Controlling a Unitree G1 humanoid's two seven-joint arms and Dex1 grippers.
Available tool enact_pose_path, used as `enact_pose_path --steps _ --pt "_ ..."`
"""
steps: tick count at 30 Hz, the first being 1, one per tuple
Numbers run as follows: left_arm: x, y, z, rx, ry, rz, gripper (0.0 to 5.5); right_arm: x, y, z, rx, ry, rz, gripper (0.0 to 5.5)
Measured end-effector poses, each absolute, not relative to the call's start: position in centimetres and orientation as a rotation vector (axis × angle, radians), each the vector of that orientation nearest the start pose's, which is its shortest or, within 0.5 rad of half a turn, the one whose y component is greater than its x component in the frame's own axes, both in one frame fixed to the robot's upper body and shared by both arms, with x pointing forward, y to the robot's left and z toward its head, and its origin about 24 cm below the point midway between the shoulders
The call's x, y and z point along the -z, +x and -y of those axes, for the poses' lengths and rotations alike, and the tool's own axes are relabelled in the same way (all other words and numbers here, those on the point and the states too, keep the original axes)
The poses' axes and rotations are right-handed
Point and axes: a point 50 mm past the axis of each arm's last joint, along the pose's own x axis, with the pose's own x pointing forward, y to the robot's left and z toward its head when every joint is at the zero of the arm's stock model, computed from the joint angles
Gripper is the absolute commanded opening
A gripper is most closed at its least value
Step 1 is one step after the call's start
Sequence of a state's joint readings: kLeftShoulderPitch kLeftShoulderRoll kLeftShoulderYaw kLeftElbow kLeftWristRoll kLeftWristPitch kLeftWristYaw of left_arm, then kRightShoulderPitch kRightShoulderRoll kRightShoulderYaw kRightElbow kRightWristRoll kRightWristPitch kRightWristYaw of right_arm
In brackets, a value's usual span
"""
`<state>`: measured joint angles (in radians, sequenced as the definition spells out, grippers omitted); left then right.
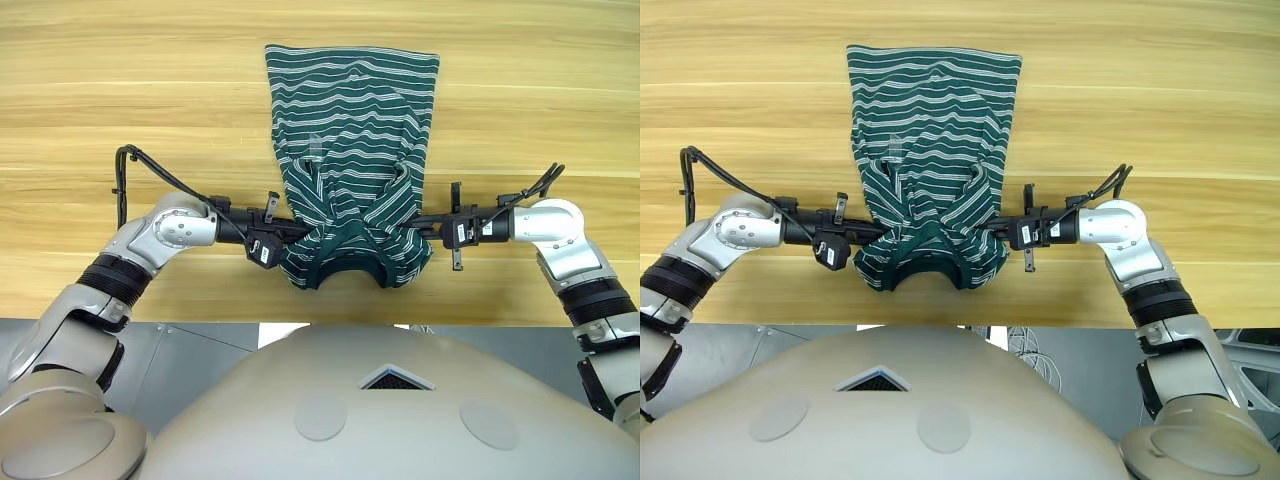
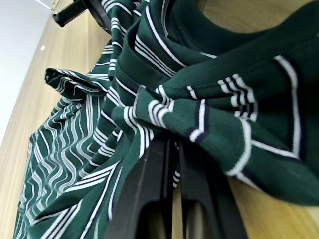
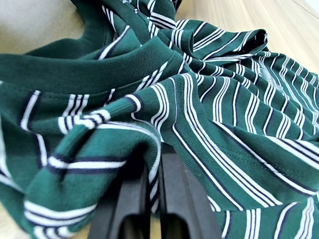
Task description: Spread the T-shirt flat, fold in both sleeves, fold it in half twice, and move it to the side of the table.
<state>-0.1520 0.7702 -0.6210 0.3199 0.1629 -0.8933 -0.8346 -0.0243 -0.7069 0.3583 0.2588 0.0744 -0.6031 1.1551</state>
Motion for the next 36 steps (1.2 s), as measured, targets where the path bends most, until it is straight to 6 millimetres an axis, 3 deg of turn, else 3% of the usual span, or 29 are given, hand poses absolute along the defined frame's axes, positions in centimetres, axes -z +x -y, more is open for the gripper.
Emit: enact_pose_path --steps 4,8,13,20,28,32,34,36 --pt "-0.7 18.1 -16.8 1.649 0.816 0.021 0.0 -1.7 19.0 19.1 -1.547 -0.644 -0.14 0.03" --pt "-0.3 15.3 -17.0 1.661 0.65 -0.047 0.0 -1.9 18.6 19.5 -1.566 -0.619 -0.152 0.03" --pt "-1.2 13.2 -20.1 1.613 0.621 -0.17 0.0 -2.8 18.5 21.2 -1.556 -0.599 -0.19 0.03" --pt "-2.4 12.2 -22.1 1.539 0.575 -0.271 0.0 -3.7 16.6 22.3 -1.699 -0.501 -0.275 0.03" --pt "-3.6 10.5 -21.0 1.556 0.514 -0.255 0.0 -5.1 14.5 22.8 -1.854 -0.427 -0.337 0.03" --pt "-4.6 11.0 -20.5 1.557 0.447 -0.242 0.0 -5.6 15.8 22.6 -1.857 -0.37 -0.33 0.03" --pt "-5.0 12.6 -20.2 1.564 0.431 -0.233 0.0 -6.2 17.2 22.6 -1.839 -0.326 -0.313 0.03" --pt "-6.2 15.9 -19.7 1.56 0.435 -0.189 0.0 -7.1 19.5 22.7 -1.804 -0.289 -0.301 0.03"
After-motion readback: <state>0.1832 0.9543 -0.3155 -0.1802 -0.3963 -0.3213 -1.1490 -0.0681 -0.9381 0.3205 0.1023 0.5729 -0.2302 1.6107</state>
